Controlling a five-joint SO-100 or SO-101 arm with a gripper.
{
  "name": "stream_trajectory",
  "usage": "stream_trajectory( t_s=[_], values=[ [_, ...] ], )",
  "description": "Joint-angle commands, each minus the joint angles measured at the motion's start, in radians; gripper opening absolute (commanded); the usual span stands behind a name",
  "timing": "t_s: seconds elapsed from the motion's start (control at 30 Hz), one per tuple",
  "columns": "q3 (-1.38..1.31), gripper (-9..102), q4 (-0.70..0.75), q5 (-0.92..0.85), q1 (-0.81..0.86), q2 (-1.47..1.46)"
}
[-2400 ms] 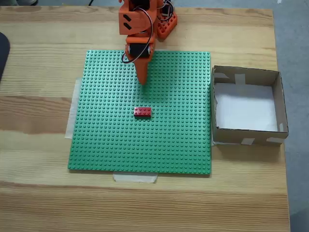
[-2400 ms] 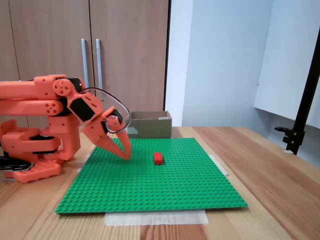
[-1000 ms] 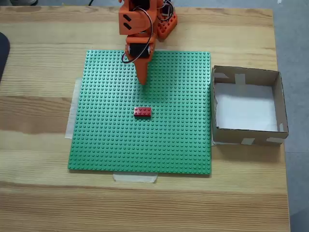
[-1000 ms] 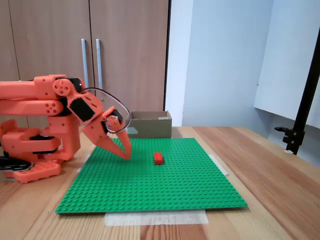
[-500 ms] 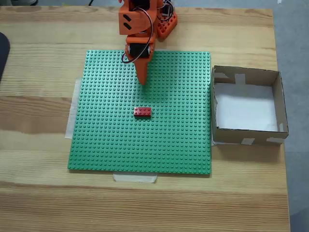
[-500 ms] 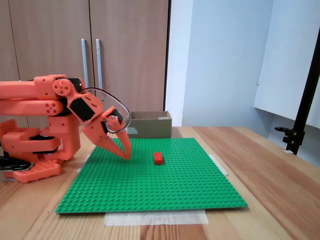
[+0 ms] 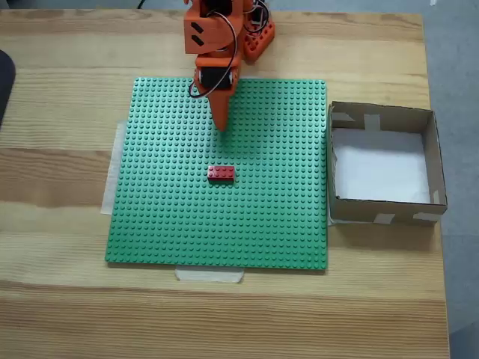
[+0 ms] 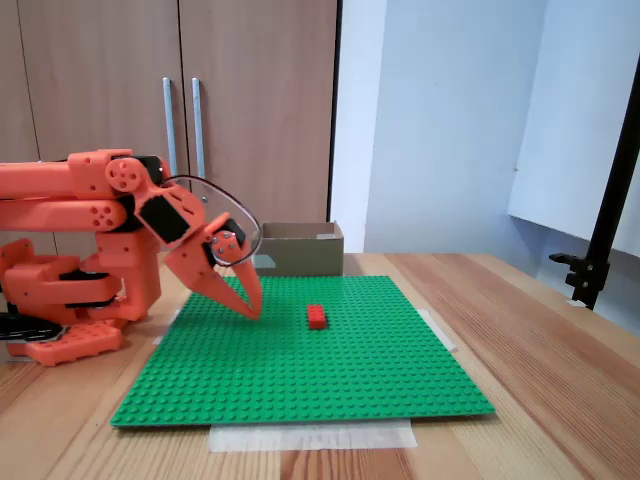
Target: Pick the red lego block and put it in the box.
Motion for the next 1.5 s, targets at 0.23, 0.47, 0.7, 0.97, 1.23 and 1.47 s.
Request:
stream_trajectory(
  t_s=[0.23, 0.47, 0.7, 0.97, 1.23, 1.47],
  values=[
    [0.011, -1, -0.011, 0.000, -0.002, 0.006],
    [0.011, -1, -0.011, 0.005, 0.006, 0.006],
    [-0.003, -1, -0.006, -0.025, 0.005, -0.012],
    [-0.140, -1, -0.011, -0.020, 0.015, -0.104],
    [-0.371, -1, 0.034, -0.054, 0.018, -0.330],
    [-0.624, -1, 0.118, -0.046, 0.028, -0.583]
  ],
)
